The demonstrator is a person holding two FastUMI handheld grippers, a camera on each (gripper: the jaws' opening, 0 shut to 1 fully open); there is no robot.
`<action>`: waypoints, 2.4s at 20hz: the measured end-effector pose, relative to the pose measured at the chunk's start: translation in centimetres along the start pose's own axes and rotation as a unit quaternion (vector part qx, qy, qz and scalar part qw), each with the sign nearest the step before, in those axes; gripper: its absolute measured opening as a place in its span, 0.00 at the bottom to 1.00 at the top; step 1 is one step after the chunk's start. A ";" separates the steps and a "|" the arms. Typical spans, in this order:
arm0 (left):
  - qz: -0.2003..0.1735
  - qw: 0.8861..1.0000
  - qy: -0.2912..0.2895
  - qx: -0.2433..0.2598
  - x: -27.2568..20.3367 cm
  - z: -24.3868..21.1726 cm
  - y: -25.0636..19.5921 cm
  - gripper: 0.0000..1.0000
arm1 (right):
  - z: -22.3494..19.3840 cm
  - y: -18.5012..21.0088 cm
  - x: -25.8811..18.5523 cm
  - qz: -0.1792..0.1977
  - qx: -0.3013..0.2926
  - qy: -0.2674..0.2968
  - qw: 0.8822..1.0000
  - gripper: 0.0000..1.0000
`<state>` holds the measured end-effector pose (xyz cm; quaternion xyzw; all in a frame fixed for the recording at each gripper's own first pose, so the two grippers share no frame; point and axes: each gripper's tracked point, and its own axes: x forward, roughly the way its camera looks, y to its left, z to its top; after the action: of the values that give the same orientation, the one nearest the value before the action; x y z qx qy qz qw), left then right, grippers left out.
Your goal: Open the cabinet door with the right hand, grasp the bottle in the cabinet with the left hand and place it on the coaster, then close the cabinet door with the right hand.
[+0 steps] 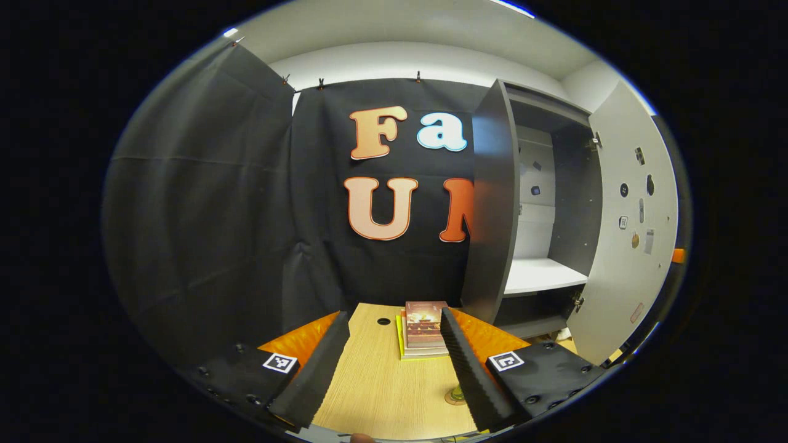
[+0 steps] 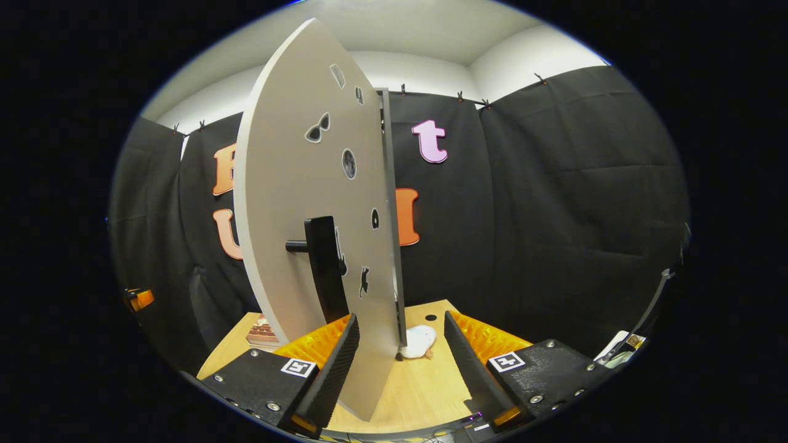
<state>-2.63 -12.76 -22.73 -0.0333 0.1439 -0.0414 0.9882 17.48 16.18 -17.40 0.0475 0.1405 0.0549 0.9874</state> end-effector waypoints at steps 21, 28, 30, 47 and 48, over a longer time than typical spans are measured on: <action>0.051 0.997 -0.048 0.012 -2.6 6.9 8.3 0.99 | 1.5 10.4 0.5 0.166 0.003 -0.020 0.986 0.90; 0.055 0.997 -0.046 0.016 -1.6 7.5 9.4 0.99 | 1.7 14.6 2.5 0.185 -0.008 -0.019 0.983 0.90; 0.059 0.997 -0.047 0.021 -1.4 7.6 9.8 0.97 | 1.7 15.0 3.1 0.181 -0.017 -0.019 0.983 0.90; 0.083 0.995 -0.046 0.022 0.2 8.4 15.3 0.96 | -0.3 16.3 8.6 0.125 -0.034 -0.003 0.992 0.90; 0.084 0.995 -0.044 0.022 0.4 8.4 15.5 0.96 | -0.3 16.4 8.9 0.123 -0.033 -0.004 0.992 0.90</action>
<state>1.29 3.04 -16.04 -0.0012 0.1012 0.0398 0.9941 24.33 33.50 -18.29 0.0319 0.1280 0.1799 0.9748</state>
